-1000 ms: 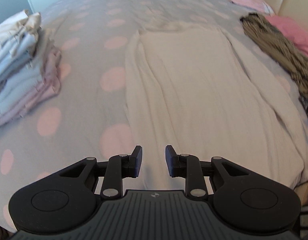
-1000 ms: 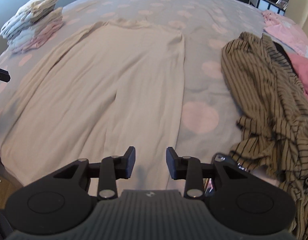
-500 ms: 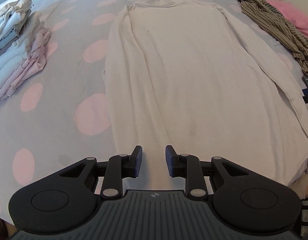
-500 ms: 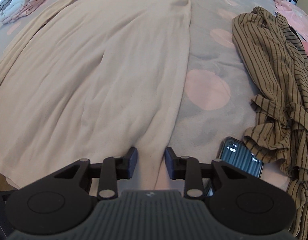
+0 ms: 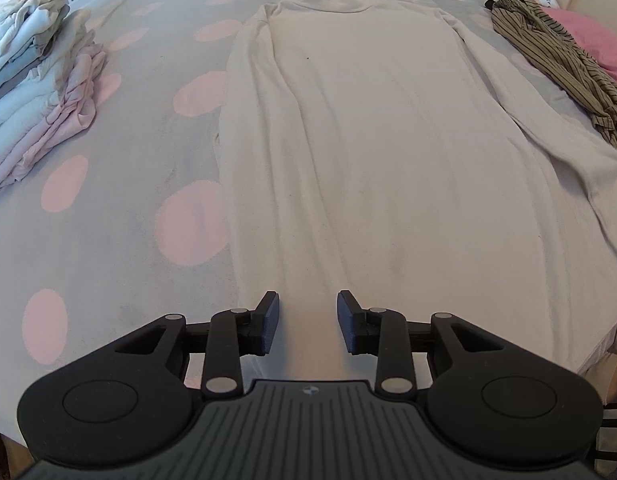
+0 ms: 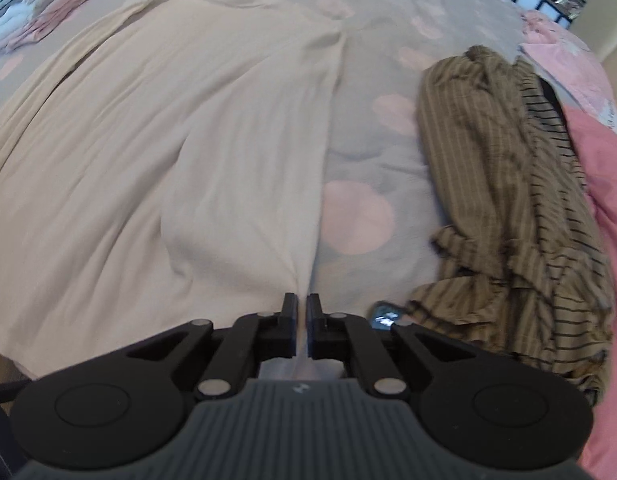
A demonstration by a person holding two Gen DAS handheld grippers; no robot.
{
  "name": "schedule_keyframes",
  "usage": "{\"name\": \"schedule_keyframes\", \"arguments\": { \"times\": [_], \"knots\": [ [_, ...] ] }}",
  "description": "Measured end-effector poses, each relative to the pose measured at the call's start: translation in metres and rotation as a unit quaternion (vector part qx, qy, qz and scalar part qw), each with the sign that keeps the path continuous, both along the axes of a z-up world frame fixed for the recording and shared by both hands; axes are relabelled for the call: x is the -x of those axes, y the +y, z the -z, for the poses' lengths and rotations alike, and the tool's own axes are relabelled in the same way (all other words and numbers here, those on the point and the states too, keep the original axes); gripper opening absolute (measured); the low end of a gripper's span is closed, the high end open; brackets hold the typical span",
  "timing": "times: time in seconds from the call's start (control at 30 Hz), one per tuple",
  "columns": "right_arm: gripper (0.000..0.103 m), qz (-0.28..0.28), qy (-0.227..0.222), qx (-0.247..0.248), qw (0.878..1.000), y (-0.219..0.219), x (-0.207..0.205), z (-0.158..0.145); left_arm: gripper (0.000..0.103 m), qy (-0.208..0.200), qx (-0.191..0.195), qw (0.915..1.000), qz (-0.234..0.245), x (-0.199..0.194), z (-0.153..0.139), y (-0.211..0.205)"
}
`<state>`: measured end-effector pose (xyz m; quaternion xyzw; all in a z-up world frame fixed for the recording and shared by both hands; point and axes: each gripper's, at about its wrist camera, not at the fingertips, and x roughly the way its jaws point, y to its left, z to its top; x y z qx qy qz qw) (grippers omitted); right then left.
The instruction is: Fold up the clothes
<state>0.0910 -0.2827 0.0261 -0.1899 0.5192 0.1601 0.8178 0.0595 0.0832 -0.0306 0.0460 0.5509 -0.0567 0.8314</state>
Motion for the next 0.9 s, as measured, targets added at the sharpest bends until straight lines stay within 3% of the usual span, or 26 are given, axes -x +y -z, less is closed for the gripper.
{"name": "schedule_keyframes", "arguments": {
  "times": [0.23,0.47,0.57,0.77,0.9],
  "knots": [
    [0.005,0.068,-0.06,0.025,0.996,-0.034,-0.017,-0.038,0.031,-0.001,0.003,1.0,0.003,0.0,0.001,0.001],
    [0.005,0.16,-0.127,0.043,0.978,-0.079,-0.057,-0.067,0.032,-0.006,0.021,0.9998,0.001,-0.002,-0.002,0.001],
    [0.005,0.202,-0.141,0.064,0.967,-0.099,-0.075,-0.065,0.043,-0.013,0.031,0.9994,0.001,-0.003,-0.006,-0.001],
    [0.005,0.287,-0.151,0.087,0.942,-0.139,-0.102,-0.04,0.044,-0.006,0.045,0.9988,0.02,-0.007,-0.008,-0.016],
    [0.006,0.296,-0.134,0.075,0.943,-0.145,-0.108,-0.024,0.044,0.006,0.034,0.9988,0.035,-0.008,-0.003,-0.026]
  ]
}}
